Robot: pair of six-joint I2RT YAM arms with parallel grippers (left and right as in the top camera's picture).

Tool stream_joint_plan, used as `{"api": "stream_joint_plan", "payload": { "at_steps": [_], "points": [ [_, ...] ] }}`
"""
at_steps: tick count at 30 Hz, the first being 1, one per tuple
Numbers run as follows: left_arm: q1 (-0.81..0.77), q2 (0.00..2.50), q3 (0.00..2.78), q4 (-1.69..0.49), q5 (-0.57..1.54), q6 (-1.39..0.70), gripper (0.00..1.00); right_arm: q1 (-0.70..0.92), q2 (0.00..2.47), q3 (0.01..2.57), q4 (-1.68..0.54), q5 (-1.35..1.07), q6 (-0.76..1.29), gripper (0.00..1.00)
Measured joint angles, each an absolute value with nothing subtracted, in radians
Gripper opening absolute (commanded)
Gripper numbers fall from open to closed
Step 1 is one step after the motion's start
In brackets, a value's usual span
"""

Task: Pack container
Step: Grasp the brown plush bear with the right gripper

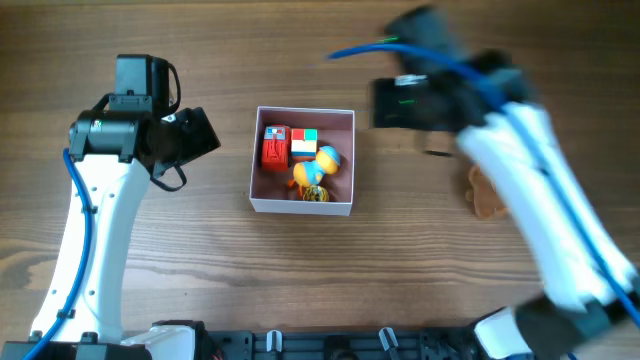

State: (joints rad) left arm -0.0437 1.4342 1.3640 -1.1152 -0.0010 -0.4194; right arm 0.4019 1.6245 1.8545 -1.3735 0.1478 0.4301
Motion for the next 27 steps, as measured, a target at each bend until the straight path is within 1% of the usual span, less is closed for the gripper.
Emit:
{"api": "stream_joint_plan", "payload": {
  "at_steps": [2, 3, 5, 8, 11, 15, 20, 24, 27],
  "points": [
    [-0.044, 1.434, 1.364, -1.115, -0.001, -0.419, 0.78, 0.271, 1.567, 1.863, -1.493, 0.156, 0.403, 0.99],
    [-0.044, 1.434, 1.364, -1.115, -0.001, -0.419, 0.78, 0.194, 1.561, 1.862, -1.540, 0.160, 0.381, 1.00],
    [-0.044, 1.434, 1.364, -1.115, -0.001, -0.419, 0.78, 0.077, 1.569, 1.848, -1.564, 0.160, 0.334, 1.00],
    [-0.044, 1.434, 1.364, -1.115, -0.001, -0.419, 0.78, -0.063, 1.573, 1.767, -1.549, 0.158, 0.235, 1.00],
    [-0.044, 1.434, 1.364, -1.115, -0.001, -0.419, 0.78, -0.170, 1.578, 1.625, -1.458, 0.158, 0.118, 1.00],
    [-0.044, 1.434, 1.364, -1.115, -0.001, -0.419, 0.79, -0.223, 1.588, 1.443, -1.302, 0.158, -0.002, 1.00],
    [-0.044, 1.434, 1.364, -1.115, -0.001, -0.419, 0.79, -0.235, 1.617, 1.294, -1.124, 0.154, -0.088, 1.00],
    [-0.044, 1.434, 1.364, -1.115, -0.001, -0.419, 0.79, -0.235, 1.662, 1.224, -1.014, 0.131, -0.123, 1.00],
    [-0.044, 1.434, 1.364, -1.114, -0.001, -0.419, 0.79, -0.235, 1.736, 1.197, -0.987, 0.086, -0.140, 1.00]
  ]
}}
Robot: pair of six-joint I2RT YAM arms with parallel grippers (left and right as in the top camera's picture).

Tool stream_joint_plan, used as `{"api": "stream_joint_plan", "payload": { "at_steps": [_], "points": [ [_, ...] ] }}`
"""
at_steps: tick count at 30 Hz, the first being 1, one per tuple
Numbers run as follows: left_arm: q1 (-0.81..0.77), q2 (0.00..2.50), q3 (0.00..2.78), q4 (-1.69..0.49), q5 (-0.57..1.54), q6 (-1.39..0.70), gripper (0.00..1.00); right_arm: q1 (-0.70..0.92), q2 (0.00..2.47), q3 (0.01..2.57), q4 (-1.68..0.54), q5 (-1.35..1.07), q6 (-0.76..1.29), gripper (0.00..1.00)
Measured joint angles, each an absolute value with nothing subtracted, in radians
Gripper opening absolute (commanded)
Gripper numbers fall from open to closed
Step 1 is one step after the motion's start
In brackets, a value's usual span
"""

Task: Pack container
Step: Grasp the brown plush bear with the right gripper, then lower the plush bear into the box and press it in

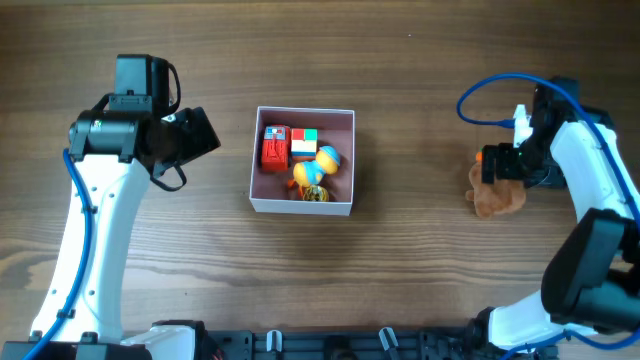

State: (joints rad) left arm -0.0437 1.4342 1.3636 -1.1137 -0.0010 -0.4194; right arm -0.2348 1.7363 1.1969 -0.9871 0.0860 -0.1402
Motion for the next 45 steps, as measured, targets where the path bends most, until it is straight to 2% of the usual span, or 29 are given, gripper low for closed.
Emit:
{"api": "stream_joint_plan", "payload": {
  "at_steps": [2, 3, 5, 6, 7, 9, 13, 21, 25, 28, 32, 35, 39, 43, 45],
  "points": [
    [-0.044, 1.434, 1.364, -1.113, -0.001, -0.419, 0.79, -0.235, 1.773, 1.197, -0.976, 0.068, -0.142, 0.99],
    [-0.044, 1.434, 1.364, -1.113, -0.001, -0.419, 0.79, -0.234, 1.800, 1.197, -0.974, 0.058, -0.144, 0.95],
    [-0.044, 1.434, 1.364, -1.113, -0.001, -0.419, 0.79, -0.234, 1.838, 1.195, -0.970, 0.041, -0.147, 0.73],
    [-0.044, 1.434, 1.364, -1.113, -0.001, -0.419, 0.79, -0.234, 1.841, 1.194, -0.968, 0.033, -0.149, 0.55],
    [-0.044, 1.434, 1.364, -1.113, -0.001, -0.419, 0.79, -0.234, 1.841, 1.193, -0.966, 0.030, -0.151, 0.42],
    [-0.044, 1.434, 1.364, -1.111, -0.001, -0.419, 0.79, -0.234, 1.841, 1.193, -0.966, 0.026, -0.152, 0.29],
    [-0.044, 1.434, 1.364, -1.111, -0.001, -0.419, 0.79, -0.234, 1.841, 1.193, -0.968, 0.022, -0.153, 0.13],
    [-0.044, 1.434, 1.364, -1.111, -0.001, -0.419, 0.79, -0.178, 1.773, 1.271, -1.079, 0.026, -0.143, 0.11],
    [-0.044, 1.434, 1.364, -1.110, -0.001, -0.419, 0.79, 0.028, 1.591, 1.397, -1.122, 0.015, -0.140, 0.12],
    [-0.044, 1.434, 1.364, -1.110, -0.001, -0.419, 0.79, 0.262, 1.519, 1.478, -1.119, -0.006, -0.140, 0.11],
    [-0.044, 1.434, 1.364, -1.110, -0.001, -0.419, 0.79, 0.550, 1.515, 1.513, -0.997, -0.020, -0.187, 0.11],
    [-0.035, 1.434, 1.364, -1.099, 0.000, -0.419, 0.78, 0.681, 1.534, 1.514, -0.927, -0.023, -0.252, 0.11],
    [0.103, 1.434, 1.364, -1.080, 0.006, -0.421, 0.78, 0.753, 1.607, 1.514, -0.873, -0.026, -0.307, 0.09],
    [0.335, 1.434, 1.363, -1.088, 0.052, -0.424, 0.78, 0.756, 1.711, 1.514, -0.866, -0.025, -0.326, 0.09],
    [0.398, 1.434, 1.363, -1.092, 0.081, -0.424, 0.78, 0.756, 1.753, 1.514, -0.866, -0.026, -0.340, 0.09]
  ]
}}
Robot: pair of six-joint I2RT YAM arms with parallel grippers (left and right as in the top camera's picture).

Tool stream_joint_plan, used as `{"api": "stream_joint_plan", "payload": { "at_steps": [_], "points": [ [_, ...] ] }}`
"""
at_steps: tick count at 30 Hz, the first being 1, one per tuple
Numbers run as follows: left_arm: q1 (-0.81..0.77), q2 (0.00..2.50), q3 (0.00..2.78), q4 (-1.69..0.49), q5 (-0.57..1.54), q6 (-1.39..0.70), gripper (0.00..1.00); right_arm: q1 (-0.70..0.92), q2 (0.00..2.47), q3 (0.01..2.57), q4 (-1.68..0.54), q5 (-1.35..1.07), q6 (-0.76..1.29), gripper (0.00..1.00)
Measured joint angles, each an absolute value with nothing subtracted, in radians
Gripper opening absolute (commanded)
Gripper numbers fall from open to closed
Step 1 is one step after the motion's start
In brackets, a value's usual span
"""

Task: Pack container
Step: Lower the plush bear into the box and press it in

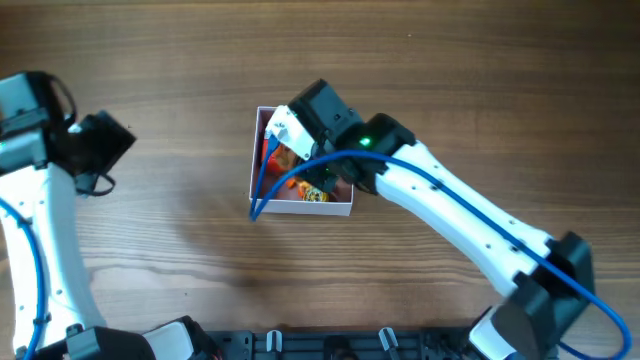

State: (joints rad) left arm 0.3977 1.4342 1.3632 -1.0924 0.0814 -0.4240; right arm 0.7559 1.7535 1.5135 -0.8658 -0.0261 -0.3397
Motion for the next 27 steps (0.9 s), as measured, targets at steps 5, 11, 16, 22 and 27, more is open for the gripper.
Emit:
{"api": "stream_joint_plan", "payload": {
  "at_steps": [5, 11, 16, 22, 27],
  "points": [
    [0.416, 1.434, 1.363, -1.092, 0.120, -0.424, 0.78, 0.758, 1.852, 1.514, -0.862, -0.039, -0.348, 0.10],
    [0.416, 1.434, 1.363, -1.092, 0.130, -0.424, 0.78, 0.759, 1.949, 1.514, -0.858, -0.067, -0.372, 0.43],
    [0.416, 1.434, 1.363, -1.092, 0.130, -0.424, 0.78, 0.759, 1.951, 1.518, -0.860, -0.079, -0.390, 0.66],
    [0.416, 1.434, 1.363, -1.092, 0.130, -0.424, 0.78, 0.759, 1.947, 1.517, -0.867, -0.083, -0.399, 0.69],
    [0.416, 1.434, 1.363, -1.092, 0.130, -0.424, 0.78, 0.759, 1.861, 1.517, -0.831, -0.082, -0.418, 0.84]
  ]
}}
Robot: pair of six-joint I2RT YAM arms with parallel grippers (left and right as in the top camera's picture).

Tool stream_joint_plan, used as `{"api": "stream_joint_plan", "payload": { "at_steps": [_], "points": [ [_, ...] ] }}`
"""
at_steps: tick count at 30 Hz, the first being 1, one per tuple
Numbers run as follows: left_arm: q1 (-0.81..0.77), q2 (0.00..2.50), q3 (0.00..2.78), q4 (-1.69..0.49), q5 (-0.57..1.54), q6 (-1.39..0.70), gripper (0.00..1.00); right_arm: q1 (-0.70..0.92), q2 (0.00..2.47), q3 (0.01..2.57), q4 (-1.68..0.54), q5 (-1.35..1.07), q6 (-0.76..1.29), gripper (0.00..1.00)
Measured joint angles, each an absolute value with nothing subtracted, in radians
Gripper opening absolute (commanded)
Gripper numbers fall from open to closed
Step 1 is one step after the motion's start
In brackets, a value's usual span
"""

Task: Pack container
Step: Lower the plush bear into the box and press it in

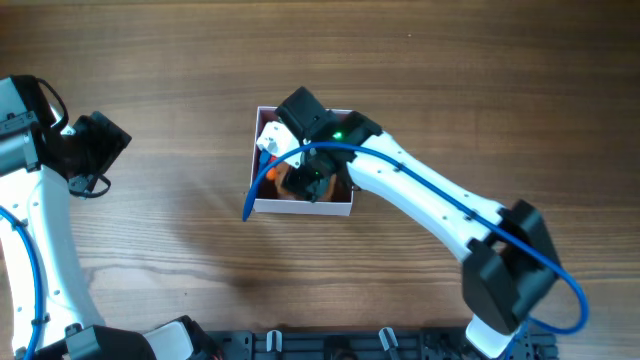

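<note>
The white open box (300, 208) sits mid-table in the overhead view. My right arm reaches across it from the lower right. Its wrist covers most of the inside, and the right gripper (306, 178) is down in the box with its fingers hidden. A brown-orange lump (287, 181) shows beside the wrist, and a bit of a red toy (267, 156) shows at the box's left wall. The other toys are covered. My left gripper (110, 140) hangs far to the left, away from the box, and its jaws are not readable.
The blue cable (262, 185) of the right arm loops over the box's left edge. The right arm's base stands at the lower right and the left arm runs down the left edge. Bare wooden table surrounds the box.
The right gripper has shifted slightly lower and further into the box, and its wrist has turned. The left arm has barely moved. The box stays in place.
At first the right arm was blurred beyond the box and a brown plush lay on the table at the right. Then the right gripper was at the plush. Later the plush was gone from that spot, the right arm was over the box, and the left arm was further left.
</note>
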State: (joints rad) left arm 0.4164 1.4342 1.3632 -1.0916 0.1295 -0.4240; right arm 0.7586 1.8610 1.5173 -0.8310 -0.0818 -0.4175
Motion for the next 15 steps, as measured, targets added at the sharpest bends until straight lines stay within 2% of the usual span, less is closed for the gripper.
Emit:
{"api": "stream_joint_plan", "payload": {
  "at_steps": [2, 5, 6, 7, 8, 9, 10, 15],
  "points": [
    [0.416, 1.434, 1.363, -1.092, 0.130, -0.424, 0.78, 0.759, 1.814, 1.517, -0.805, -0.081, -0.421, 0.87],
    [0.416, 1.434, 1.363, -1.092, 0.130, -0.424, 0.78, 0.759, 1.770, 1.517, -0.788, -0.082, -0.422, 0.79],
    [0.416, 1.434, 1.363, -1.092, 0.130, -0.424, 0.78, 0.759, 1.768, 1.517, -0.788, -0.081, -0.420, 0.69],
    [0.416, 1.434, 1.363, -1.092, 0.130, -0.424, 0.79, 0.759, 1.768, 1.517, -0.789, -0.081, -0.419, 0.55],
    [0.416, 1.434, 1.363, -1.092, 0.130, -0.424, 0.78, 0.759, 1.768, 1.517, -0.797, -0.081, -0.419, 0.27],
    [0.416, 1.434, 1.363, -1.092, 0.130, -0.424, 0.78, 0.759, 1.768, 1.517, -0.802, -0.081, -0.420, 0.09],
    [0.416, 1.434, 1.363, -1.092, 0.130, -0.424, 0.78, 0.759, 1.768, 1.517, -0.809, -0.081, -0.419, 0.04],
    [0.416, 1.434, 1.363, -1.092, 0.130, -0.424, 0.78, 0.759, 1.768, 1.517, -0.867, -0.083, -0.417, 0.04]
  ]
}}
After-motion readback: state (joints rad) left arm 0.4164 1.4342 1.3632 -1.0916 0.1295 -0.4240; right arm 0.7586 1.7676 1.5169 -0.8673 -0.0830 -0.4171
